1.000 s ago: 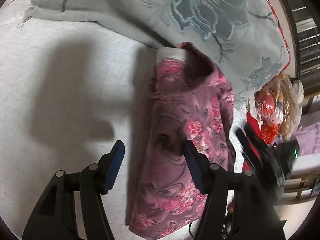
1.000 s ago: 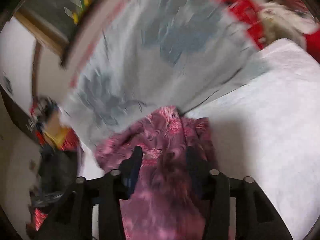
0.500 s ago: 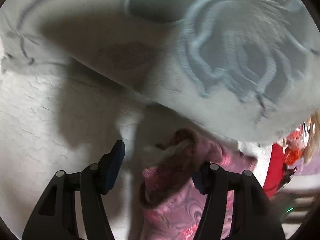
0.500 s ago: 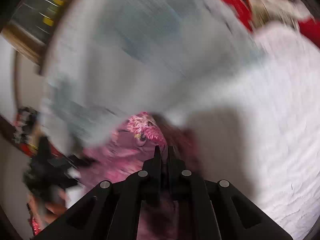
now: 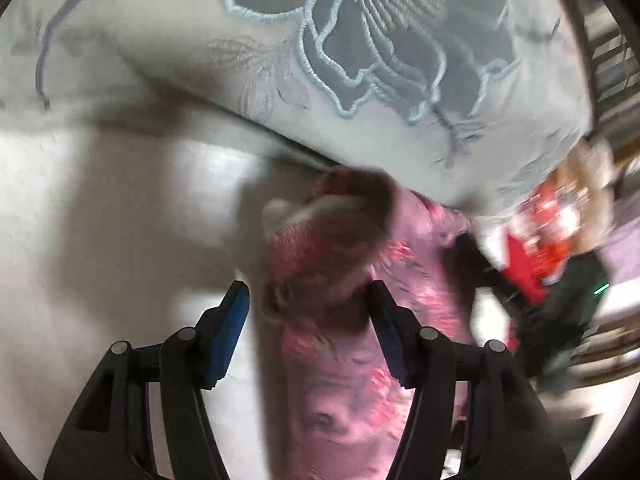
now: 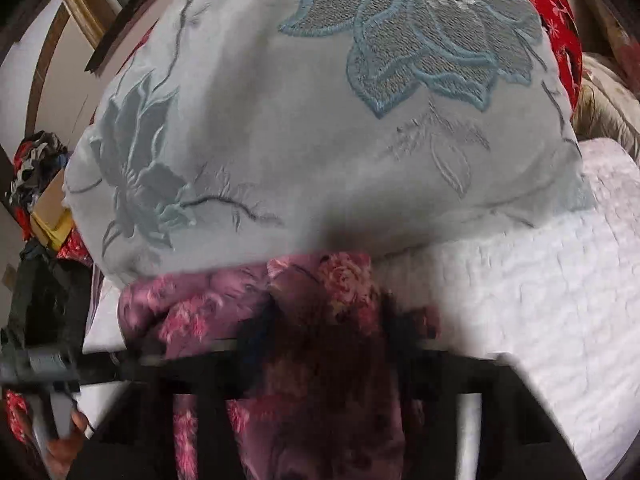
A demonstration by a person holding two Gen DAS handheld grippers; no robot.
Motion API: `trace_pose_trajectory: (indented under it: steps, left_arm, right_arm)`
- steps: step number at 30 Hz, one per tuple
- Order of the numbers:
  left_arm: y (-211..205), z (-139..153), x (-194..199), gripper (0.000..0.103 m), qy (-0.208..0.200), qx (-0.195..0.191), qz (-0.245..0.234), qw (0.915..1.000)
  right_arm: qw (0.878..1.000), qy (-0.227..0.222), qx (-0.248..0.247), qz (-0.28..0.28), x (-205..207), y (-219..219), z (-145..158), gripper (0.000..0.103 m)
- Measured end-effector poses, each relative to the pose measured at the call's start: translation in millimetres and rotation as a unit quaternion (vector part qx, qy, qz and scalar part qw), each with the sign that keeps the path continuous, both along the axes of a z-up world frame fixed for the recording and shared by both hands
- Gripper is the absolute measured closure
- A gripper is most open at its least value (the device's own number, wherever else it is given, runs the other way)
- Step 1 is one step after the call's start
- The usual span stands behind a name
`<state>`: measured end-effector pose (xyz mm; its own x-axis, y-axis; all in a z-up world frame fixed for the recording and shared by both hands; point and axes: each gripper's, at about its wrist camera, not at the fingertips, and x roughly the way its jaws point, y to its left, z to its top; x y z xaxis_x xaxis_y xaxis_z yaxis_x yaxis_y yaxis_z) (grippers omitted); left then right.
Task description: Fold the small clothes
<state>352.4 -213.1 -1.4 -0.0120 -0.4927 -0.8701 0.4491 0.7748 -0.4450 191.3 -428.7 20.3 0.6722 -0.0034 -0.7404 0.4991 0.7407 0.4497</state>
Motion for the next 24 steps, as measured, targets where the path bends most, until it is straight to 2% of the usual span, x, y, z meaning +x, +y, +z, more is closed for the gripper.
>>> trace_pose_trajectory:
  steps: [1,4,6,7,8,9,10,12,13,14,16,17,18,19,20,21,22,23,24]
  left_arm:
    - [-3,0,6,0.042,-0.010,0.008,0.004,0.9999]
    - [-10,0,37,0.042,-0.018,0.018,0.054,0.9982]
    - [-13,-15,52,0.042,-0.004,0.060,0.077,0.9952]
    - [-10,-23,58,0.042,0.012,0.072,0.078,0.9943]
    - [-9,-21,57,0.042,0.008,0.070,0.077,0.9945]
    - [-6,-13,53,0.042,-0.004,0.062,0.071,0.9956]
    - [-2,-5,48,0.042,-0.012,0.055,0.063,0.9964]
    - [15,12,35,0.042,-0.027,0.024,0.060,0.9976]
    - [25,19,28,0.042,-0.030,0.006,0.061,0.9976]
    - [34,23,19,0.042,-0.027,-0.013,0.064,0.9975]
    - [46,21,-6,0.042,-0.004,-0.033,0.062,0.9975]
    - [47,14,-16,0.042,0.008,-0.029,0.055,0.9980]
    - [45,2,-27,0.041,0.015,0.001,0.043,0.9990]
    - [47,-3,-31,0.039,0.017,0.014,0.037,0.9991]
    - [53,-6,-42,0.039,0.024,0.020,0.032,0.9990]
    - [62,-3,-48,0.040,0.028,0.009,0.035,0.9989]
    - [71,3,-52,0.040,0.029,-0.002,0.036,0.9989]
    - [83,10,-59,0.040,0.026,-0.009,0.036,0.9990]
    - [94,14,-64,0.040,0.023,-0.015,0.040,0.9988]
  right_arm:
    - [0.999,-0.012,0.028,-0.011,0,-8,-2,0.097]
    - [0.992,-0.028,0.087,-0.086,-12,-31,-15,0.098]
    - [0.983,0.014,0.126,-0.134,-16,-46,-40,0.098]
    - [0.976,0.045,0.151,-0.149,-19,-53,-56,0.103]
    - [0.971,0.022,0.179,-0.155,-26,-59,-61,0.103]
    - [0.970,0.009,0.183,-0.162,-32,-61,-58,0.100]
    - [0.972,-0.005,0.169,-0.164,-39,-60,-48,0.091]
    - [0.985,-0.035,0.125,-0.118,-48,-53,-23,0.090]
    - [0.988,-0.061,0.111,-0.085,-56,-44,-9,0.086]
    - [0.988,-0.087,0.110,-0.066,-63,-37,-1,0.083]
    - [0.986,-0.125,0.112,-0.014,-73,-18,7,0.069]
    - [0.989,-0.110,0.101,0.004,-70,-8,4,0.069]
    - [0.993,-0.078,0.089,0.021,-66,0,-3,0.072]
    - [0.996,-0.014,0.077,0.036,-58,8,-20,0.081]
    - [0.996,0.031,0.066,0.044,-54,13,-33,0.085]
    - [0.998,0.011,0.053,0.029,-62,13,-26,0.086]
    - [0.998,0.003,0.060,0.014,-71,11,-20,0.077]
    - [0.997,-0.011,0.073,-0.008,-81,6,-11,0.074]
    - [0.996,-0.030,0.080,-0.023,-92,2,-5,0.065]
